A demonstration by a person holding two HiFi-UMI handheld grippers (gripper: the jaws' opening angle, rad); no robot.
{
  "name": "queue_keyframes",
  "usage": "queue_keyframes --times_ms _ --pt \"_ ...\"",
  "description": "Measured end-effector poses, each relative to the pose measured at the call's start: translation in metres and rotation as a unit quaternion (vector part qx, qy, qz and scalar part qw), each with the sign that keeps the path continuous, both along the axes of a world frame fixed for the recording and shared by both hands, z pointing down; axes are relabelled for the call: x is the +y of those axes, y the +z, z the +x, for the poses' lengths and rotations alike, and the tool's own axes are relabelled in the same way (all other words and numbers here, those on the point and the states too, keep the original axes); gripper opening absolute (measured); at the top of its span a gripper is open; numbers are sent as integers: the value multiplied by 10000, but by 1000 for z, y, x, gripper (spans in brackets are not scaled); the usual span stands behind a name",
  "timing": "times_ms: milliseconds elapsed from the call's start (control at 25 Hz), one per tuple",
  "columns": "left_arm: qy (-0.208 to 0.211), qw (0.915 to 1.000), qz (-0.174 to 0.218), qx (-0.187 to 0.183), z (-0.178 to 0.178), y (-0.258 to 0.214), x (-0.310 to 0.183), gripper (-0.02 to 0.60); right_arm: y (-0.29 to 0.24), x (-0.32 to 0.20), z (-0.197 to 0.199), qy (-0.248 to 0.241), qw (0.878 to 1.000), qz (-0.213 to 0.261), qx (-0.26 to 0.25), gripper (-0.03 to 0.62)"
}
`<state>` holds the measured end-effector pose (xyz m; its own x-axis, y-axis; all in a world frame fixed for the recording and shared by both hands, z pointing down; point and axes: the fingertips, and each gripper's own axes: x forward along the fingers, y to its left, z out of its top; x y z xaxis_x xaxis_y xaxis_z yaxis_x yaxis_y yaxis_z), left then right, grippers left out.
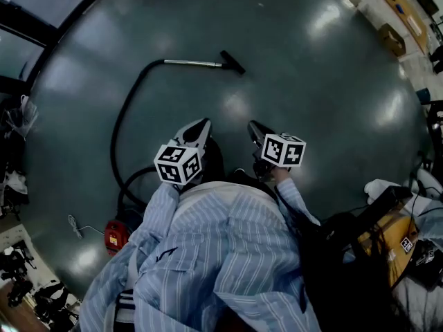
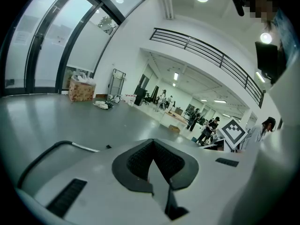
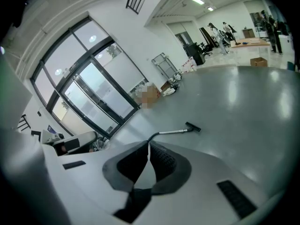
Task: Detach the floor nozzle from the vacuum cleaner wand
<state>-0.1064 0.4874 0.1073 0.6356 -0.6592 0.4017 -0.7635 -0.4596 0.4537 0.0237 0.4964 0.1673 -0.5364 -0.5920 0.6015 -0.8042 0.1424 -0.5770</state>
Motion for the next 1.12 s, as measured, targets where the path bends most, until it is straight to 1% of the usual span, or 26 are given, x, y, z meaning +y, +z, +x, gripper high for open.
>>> queue_keyframes --times_ms 240,400,600,720,880,1000,1120 --pt "310 9994 84 -147 -53 -7 -77 6 -7 -74 -60 91 9999 -77 17 18" --pt "523 9985 23 -152 -72 1 -117 6 -3 -116 -76 250 9995 -140 123 18" --pt "877 9961 -27 -128 -88 17 -152 7 4 -145 -96 405 9987 -223 208 18" --pt "1017 9947 -54 -132 -83 26 -164 6 5 -153 -92 503 9980 -263 279 18" --pt "1044 9943 -228 29 -70 29 -176 6 6 -165 -74 695 9960 -417 380 18" --pt "1050 9939 -348 22 -72 37 -190 6 7 -183 -75 656 9957 -488 437 18" --pt "950 9945 -441 -56 -74 43 -205 6 18 -197 -74 514 9960 -628 369 18"
